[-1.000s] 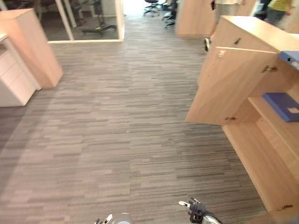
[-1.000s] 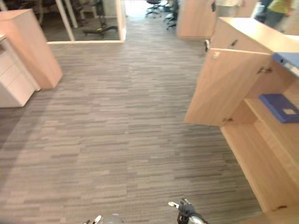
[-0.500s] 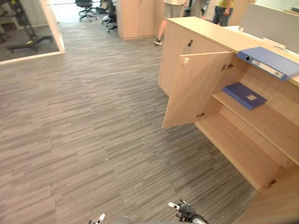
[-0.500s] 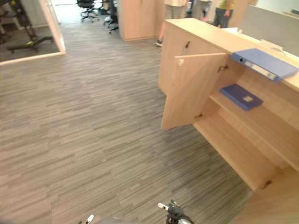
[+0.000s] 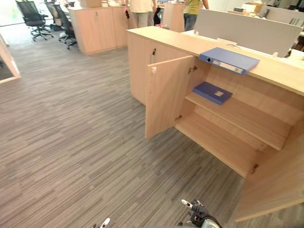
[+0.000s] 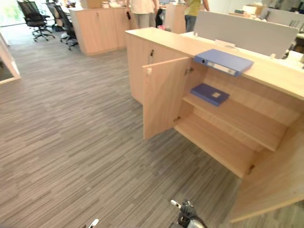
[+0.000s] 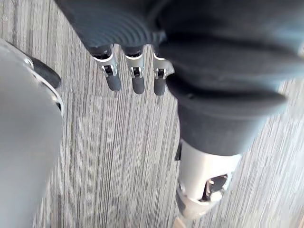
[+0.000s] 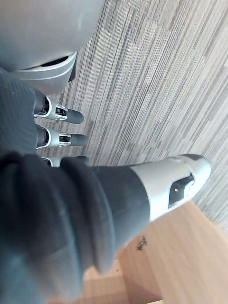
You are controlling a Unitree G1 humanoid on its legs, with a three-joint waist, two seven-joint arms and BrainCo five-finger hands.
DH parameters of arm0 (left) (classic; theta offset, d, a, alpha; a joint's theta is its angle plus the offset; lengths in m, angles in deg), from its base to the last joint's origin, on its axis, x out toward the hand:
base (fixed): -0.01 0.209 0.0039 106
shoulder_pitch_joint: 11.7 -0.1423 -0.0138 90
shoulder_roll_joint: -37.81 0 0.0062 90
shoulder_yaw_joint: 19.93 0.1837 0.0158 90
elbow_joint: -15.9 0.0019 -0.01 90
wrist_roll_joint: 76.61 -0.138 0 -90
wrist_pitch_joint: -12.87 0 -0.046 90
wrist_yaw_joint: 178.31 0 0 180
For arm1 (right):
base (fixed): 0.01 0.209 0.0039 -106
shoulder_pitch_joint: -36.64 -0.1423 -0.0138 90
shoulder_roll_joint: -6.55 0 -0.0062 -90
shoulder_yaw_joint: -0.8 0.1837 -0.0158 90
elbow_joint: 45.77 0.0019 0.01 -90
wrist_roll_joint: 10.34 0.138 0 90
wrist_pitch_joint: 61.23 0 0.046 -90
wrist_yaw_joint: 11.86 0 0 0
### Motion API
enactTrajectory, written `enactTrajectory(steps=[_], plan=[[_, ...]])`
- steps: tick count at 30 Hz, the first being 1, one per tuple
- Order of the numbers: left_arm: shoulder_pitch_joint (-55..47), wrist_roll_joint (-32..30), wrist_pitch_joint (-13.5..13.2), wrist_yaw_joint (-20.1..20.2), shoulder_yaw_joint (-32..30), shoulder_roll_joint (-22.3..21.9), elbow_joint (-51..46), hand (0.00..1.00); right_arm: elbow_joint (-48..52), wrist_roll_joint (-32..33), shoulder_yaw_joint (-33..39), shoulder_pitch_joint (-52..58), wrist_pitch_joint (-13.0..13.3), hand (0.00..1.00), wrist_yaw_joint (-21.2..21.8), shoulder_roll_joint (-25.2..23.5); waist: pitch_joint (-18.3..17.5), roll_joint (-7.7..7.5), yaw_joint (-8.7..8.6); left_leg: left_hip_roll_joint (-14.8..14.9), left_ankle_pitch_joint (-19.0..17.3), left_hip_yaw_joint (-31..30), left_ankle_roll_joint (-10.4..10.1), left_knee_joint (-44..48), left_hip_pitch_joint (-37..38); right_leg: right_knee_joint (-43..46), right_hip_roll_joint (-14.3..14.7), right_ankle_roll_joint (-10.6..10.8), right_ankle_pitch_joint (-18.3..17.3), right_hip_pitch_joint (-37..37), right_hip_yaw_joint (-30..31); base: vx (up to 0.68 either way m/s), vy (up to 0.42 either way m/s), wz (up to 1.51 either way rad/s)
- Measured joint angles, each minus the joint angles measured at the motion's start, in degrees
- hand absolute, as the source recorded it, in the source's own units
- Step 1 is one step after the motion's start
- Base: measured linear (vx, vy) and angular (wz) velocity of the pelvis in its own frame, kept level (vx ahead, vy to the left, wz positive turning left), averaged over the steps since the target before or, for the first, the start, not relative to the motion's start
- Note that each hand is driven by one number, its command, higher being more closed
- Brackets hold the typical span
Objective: Walk over to the cabinet, pick up the folder, carry it to the office cabinet, place the folder inside the office cabinet, then close the office cabinet door
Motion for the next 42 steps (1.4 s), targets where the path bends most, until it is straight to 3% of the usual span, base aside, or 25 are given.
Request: enactTrajectory(steps=[1, 2, 3, 8, 10, 11, 12, 13, 14, 16, 17, 19, 21, 22, 23, 26, 29, 32, 34, 37, 39, 40, 42], plan=[[0.77, -0.64, -0.04, 0.01, 0.70, 0.29, 0.14, 0.00, 0.23, -0.15, -3.31, 0.97, 0.19, 0.00, 0.06, 0.71, 0.12, -1.11, 0.10, -0.87, -1.33, -0.10, -1.13, -0.28, 1.51, -2.82, 0.15, -2.39, 1.97, 0.38, -1.10, 0.21, -0.228, -0.27], [1.18, -1.54, 0.30, 0.09, 1.64, -0.52, 1.29, 0.00, -0.02, -0.22, -4.99, 0.75, 0.01, 0.00, 0.05, 1.96, -0.71, 1.13, 0.02, 0.53, -1.55, -0.89, -0.58, -0.14, 1.29, -3.75, 1.81, -2.62, 1.65, 0.66, -1.25, 0.27, -0.281, -0.28], [1.62, -2.25, 0.46, 0.11, 1.67, -0.82, 1.31, 0.00, -0.02, -0.37, -5.52, 0.71, -0.12, 0.00, 0.06, 2.26, -1.04, 1.68, -0.10, 1.01, -1.53, -1.62, -0.42, 0.00, 0.82, -4.24, 2.54, -2.70, 1.18, 0.47, -1.40, 0.26, -0.229, -0.25], [4.24, -4.75, 1.20, 0.62, 3.12, -1.10, 1.30, 0.00, -0.43, -2.13, -1.81, 0.93, -0.18, 0.00, 0.08, 1.98, -1.18, 2.16, -1.09, 6.04, -3.15, -5.40, -0.78, 3.19, 0.59, -7.89, 8.46, -2.35, -2.41, 3.60, -3.18, 0.25, -0.229, 0.00], [4.28, -4.76, 1.22, 0.64, 4.03, -0.59, 1.23, 0.00, -1.63, -2.11, 0.02, 1.01, -0.19, 0.00, 0.07, 2.18, -1.38, 2.40, -1.29, 8.11, -3.94, -6.99, -2.12, 13.73, -3.00, -12.92, 11.10, -1.87, -1.80, 7.09, -3.42, 0.22, -0.173, 0.00], [4.25, -4.79, 1.20, 0.64, 4.18, -0.34, 1.10, 0.00, -2.35, -2.11, 1.19, 0.98, -0.16, 0.00, 0.08, 2.26, -1.51, 2.53, -1.41, 9.64, -3.90, -7.57, -3.24, 25.23, -8.07, -16.42, 12.83, -1.81, -0.95, 9.42, -3.07, 0.18, -0.097, -0.13], [4.20, -4.78, 1.20, 0.64, 4.18, -0.10, 1.11, 0.00, -2.40, -2.06, 1.43, 1.01, -0.19, 0.00, 0.02, 2.41, -1.59, 2.73, -1.43, 10.34, -3.08, -8.35, -4.70, 31.43, -10.62, -17.80, 13.59, -1.91, -0.48, 10.52, -2.57, 0.25, -0.050, -0.30], [3.86, -4.77, 1.48, 0.63, 4.23, 0.10, 1.21, 0.00, -2.37, -2.07, 0.87, 1.30, -0.21, 0.00, 0.01, 2.69, -1.61, 2.79, -1.42, 11.14, -0.68, -10.44, -8.48, 41.74, -15.22, -19.48, 14.81, -2.45, 0.02, 11.99, -1.44, 0.29, 0.034, -0.55], [3.49, -4.45, 1.46, 0.55, 4.17, -0.16, 1.02, 0.00, -2.90, -2.07, 0.86, 1.17, -0.24, 0.00, -0.02, 2.97, -1.80, 3.28, -1.25, 11.76, -0.90, -11.27, -9.41, 49.20, -18.71, -20.94, 16.01, -3.68, 0.44, 13.42, 0.45, 0.30, 0.067, -0.67], [3.34, -4.16, 1.46, 0.48, 3.72, 0.13, 0.85, 0.00, -3.76, -2.07, 0.60, 0.74, -0.45, 0.00, -0.07, 3.06, -1.33, 3.31, -0.89, 11.75, -2.93, -10.30, -6.45, 54.21, -22.49, -22.31, 16.63, -3.70, 0.44, 15.88, 4.19, 0.28, 0.140, -0.98], [3.05, -4.07, 1.40, 0.48, 3.59, 0.07, 0.53, 0.00, -4.32, -2.10, -0.95, 0.60, -0.50, 0.00, -0.29, 3.37, -1.18, 3.32, -0.49, 11.46, -4.59, -9.49, -3.81, 54.06, -24.87, -23.06, 16.47, -3.64, 0.45, 17.21, 7.08, 0.25, 0.191, -1.14], [3.14, -3.50, 1.10, 0.50, 4.09, 0.59, 0.53, 0.00, -5.76, -2.09, -2.28, -0.03, -0.63, 0.00, -0.45, 3.68, -1.02, 3.14, 0.27, 10.13, -7.14, -10.45, -2.10, 47.70, -28.08, -23.42, 14.85, -2.57, 0.68, 18.68, 11.13, 0.26, 0.340, -1.28], [3.23, -2.95, 0.89, 0.52, 4.50, 0.87, 0.59, 0.00, -6.02, -2.08, -3.60, -0.26, -0.59, 0.00, -0.51, 3.84, -0.66, 3.01, 0.17, 8.15, -7.06, -14.99, -2.93, 34.15, -29.55, -23.52, 12.52, 0.60, 0.17, 19.60, 15.04, 0.17, 0.267, -1.16], [3.15, -2.16, 0.82, 0.54, 4.85, 1.13, 0.69, 0.00, -6.04, -2.04, -3.62, -0.05, -0.48, 0.00, -0.58, 3.86, -0.54, 2.77, 0.13, 7.39, -1.31, -17.51, -4.42, 26.34, -29.24, -23.49, 10.72, 2.54, -0.71, 20.66, 17.20, 0.27, 0.413, -0.84], [2.95, -1.45, 0.80, 0.49, 4.77, 1.75, 1.07, 0.00, -5.93, -1.89, -5.42, 0.76, -0.39, 0.00, -0.72, 3.54, -1.15, 1.78, 0.32, 5.12, 1.14, -15.82, -4.56, 23.56, -26.69, -24.12, 8.70, 3.60, -0.76, 21.70, 19.25, 0.35, 0.472, -0.65], [3.16, -0.69, 0.40, 0.47, 3.59, 2.68, 1.67, 0.00, -6.75, -1.31, -7.41, 0.23, -0.19, 0.00, -0.70, 2.43, -0.94, -0.10, -0.10, 2.55, 0.86, -15.11, -4.05, 23.58, -25.79, -28.08, 8.21, 1.95, 2.60, 21.92, 19.72, 0.30, 0.317, -0.22], [3.02, -0.64, 0.75, 0.47, 2.71, 3.15, 3.38, 0.00, -6.91, -0.91, -7.51, 0.40, -0.03, 0.00, -0.58, 1.85, -1.95, -0.73, 0.05, 0.70, -0.01, -14.16, -3.00, 22.46, -25.17, -30.69, 6.30, 3.66, 6.43, 22.51, 20.45, 0.22, 0.244, -0.13], [1.47, -0.70, 0.88, 0.48, 2.68, 3.52, 4.57, 0.00, -7.28, -1.20, -6.41, 0.65, -0.02, 0.00, -0.27, 1.95, -2.17, -0.58, 0.76, -1.40, -0.10, -11.92, -1.35, 17.42, -20.20, -29.86, 3.78, 4.56, 7.39, 22.94, 22.05, 0.19, 0.210, -0.43], [-0.11, -0.97, 0.87, 0.48, 2.82, 3.26, 4.56, 0.00, -7.28, -2.18, -5.13, 0.96, -0.01, 0.00, -0.06, 2.53, -2.56, 0.16, 0.93, -2.52, 0.83, -10.92, 0.18, 12.50, -15.65, -25.62, 2.55, 4.59, 7.35, 21.93, 23.52, 0.15, 0.191, -0.51], [-1.13, -1.34, 0.80, 0.47, 4.03, 2.89, 4.52, 0.00, -6.11, -2.29, -2.04, 2.49, 0.03, 0.00, 0.21, 3.79, -3.27, 1.47, 0.83, -5.00, 2.07, -11.21, 2.16, 5.78, -9.89, -9.47, -0.25, 5.32, 6.57, 15.27, 24.90, 0.09, 0.184, -0.21], [-1.39, -1.77, 0.80, 0.49, 4.19, 3.13, 4.39, 0.00, -4.62, -2.55, 0.18, 3.92, 0.34, 0.00, 0.10, 4.40, -3.02, 0.98, 0.52, -7.46, 2.02, -11.20, 3.07, 3.72, -7.27, 3.56, -3.82, 3.77, 7.39, 9.46, 24.95, 0.01, 0.150, 0.02], [-1.77, -2.34, 0.89, 0.50, 4.28, 3.34, 4.50, 0.00, -3.32, -3.07, 1.59, 4.72, 0.76, 0.00, 0.09, 4.69, -2.85, 0.85, 0.03, -8.72, 1.69, -11.36, 3.95, 3.21, -5.97, 10.32, -5.87, 0.84, 9.30, 7.00, 24.58, 0.02, 0.147, 0.05], [-2.95, -3.49, 0.93, 0.50, 4.21, 3.36, 4.40, 0.00, -3.12, -3.34, 2.16, 4.92, 1.14, 0.00, 0.07, 5.42, -2.69, 0.78, -0.57, -9.03, 1.60, -11.26, 4.27, 1.37, -2.79, 16.17, -6.52, 0.38, 7.85, 5.29, 22.70, 0.06, 0.067, -0.07]])
